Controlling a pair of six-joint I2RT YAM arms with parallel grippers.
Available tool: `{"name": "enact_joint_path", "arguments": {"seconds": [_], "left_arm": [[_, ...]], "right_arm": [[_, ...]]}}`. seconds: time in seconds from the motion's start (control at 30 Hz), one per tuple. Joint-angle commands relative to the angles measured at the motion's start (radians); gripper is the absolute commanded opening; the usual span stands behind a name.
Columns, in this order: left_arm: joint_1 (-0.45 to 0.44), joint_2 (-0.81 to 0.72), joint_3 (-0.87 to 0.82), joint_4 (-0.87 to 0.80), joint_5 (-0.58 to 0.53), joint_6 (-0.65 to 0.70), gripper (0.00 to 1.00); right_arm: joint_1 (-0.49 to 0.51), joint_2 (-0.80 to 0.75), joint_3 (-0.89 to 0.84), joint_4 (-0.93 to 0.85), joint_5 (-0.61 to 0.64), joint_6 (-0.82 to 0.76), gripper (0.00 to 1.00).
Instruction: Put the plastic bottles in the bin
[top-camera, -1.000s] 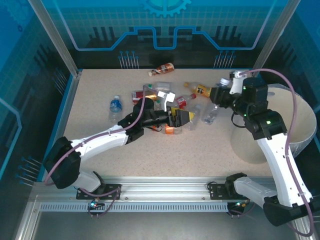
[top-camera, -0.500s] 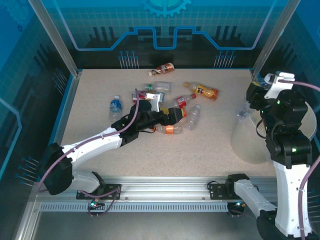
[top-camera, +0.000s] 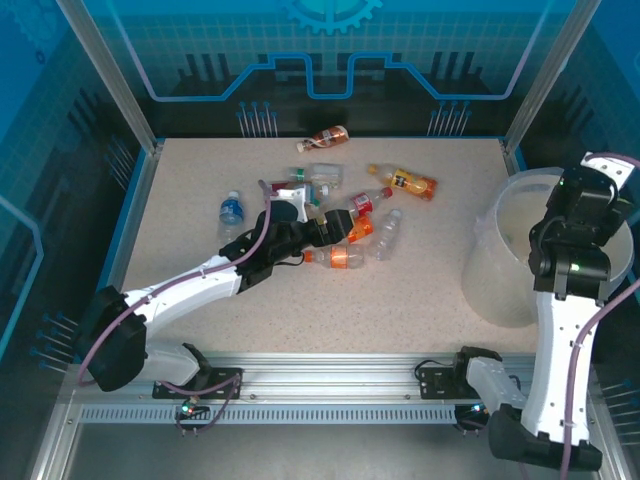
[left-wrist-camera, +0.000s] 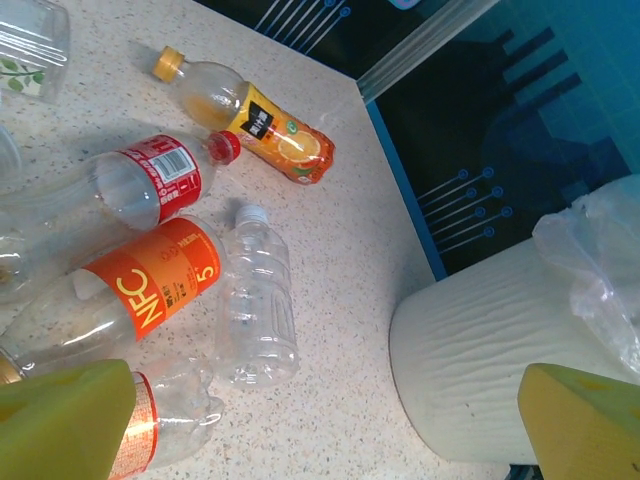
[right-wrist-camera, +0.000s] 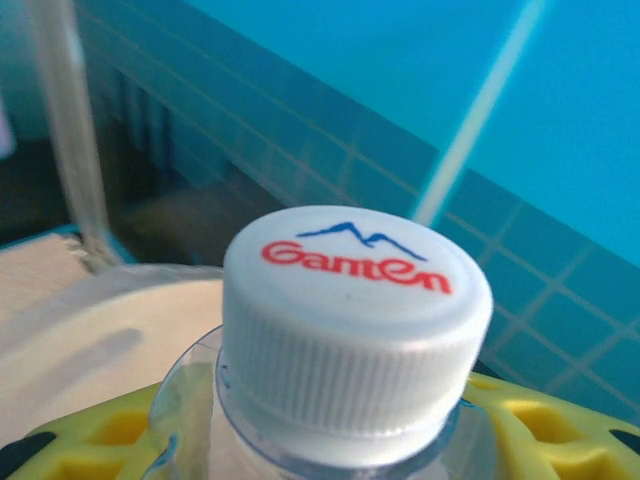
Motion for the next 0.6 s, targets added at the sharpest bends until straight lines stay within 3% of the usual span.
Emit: {"name": "enact_joint_path", "arguments": {"seconds": [0.0, 0.17, 0.37, 0.57], "left_arm": [[0.012, -0.017, -0.020, -0.048, -0.062, -0.022, 0.99], [0.038, -0.040, -0.042, -0.119, -0.111, -0.042, 0.99], [0.071, -0.064, -0.083, -0.138, -0.124, -0.075, 0.99], [0.086, -0.063, -0.088, -0.157, -0.121, -0.089, 0.99]], "right_arm": [[-0.088, -0.001, -0.057, 0.039, 0.079, -0.006, 0.38], [-0.272, 0.019, -0.130, 0.054, 0.010, 0.088, 0.41], [-0.307, 0.069, -0.176, 0.078, 0.041, 0.147, 0.48], [-0.307, 0.112, -0.202, 0.044, -0.012, 0.202, 0.71]]}}
